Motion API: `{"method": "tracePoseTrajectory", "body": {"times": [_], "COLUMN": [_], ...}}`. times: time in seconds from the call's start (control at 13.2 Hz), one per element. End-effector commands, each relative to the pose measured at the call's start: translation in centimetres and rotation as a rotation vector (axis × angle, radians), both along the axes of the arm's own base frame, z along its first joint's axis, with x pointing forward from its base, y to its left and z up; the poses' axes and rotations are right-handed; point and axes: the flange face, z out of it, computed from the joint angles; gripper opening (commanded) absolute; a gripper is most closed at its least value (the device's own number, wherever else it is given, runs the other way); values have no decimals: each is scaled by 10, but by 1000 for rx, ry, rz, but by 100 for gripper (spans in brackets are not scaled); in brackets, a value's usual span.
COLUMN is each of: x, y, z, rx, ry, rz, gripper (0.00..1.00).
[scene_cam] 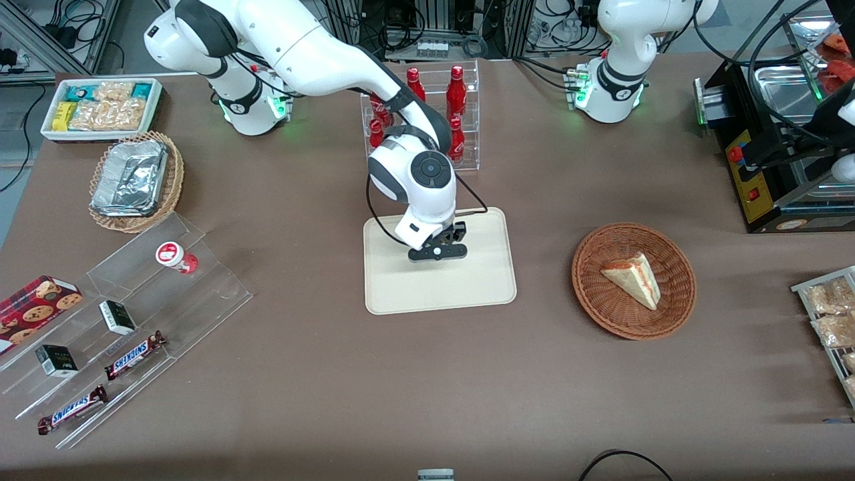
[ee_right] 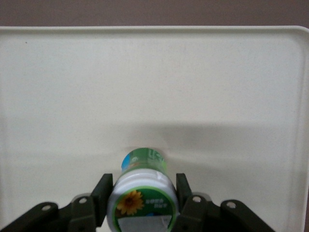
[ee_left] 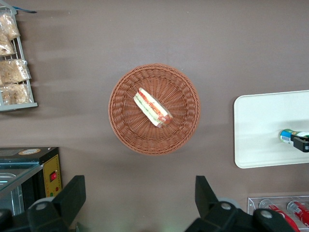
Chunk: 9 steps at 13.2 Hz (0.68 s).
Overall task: Place green gum on tray
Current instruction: 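Lower the gum jar onto the cream tray and open the right gripper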
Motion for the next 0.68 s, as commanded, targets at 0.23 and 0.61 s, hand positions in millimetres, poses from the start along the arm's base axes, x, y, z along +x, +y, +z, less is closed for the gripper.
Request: {"method": "tracePoseTrajectory", "body": {"times": [0.23, 0.61], "x": [-3, -2], "y": [12, 11], "z": [-3, -8], "rx": [2, 7], "ry": [-19, -27], "rz": [7, 7], "gripper": [36, 36]}}
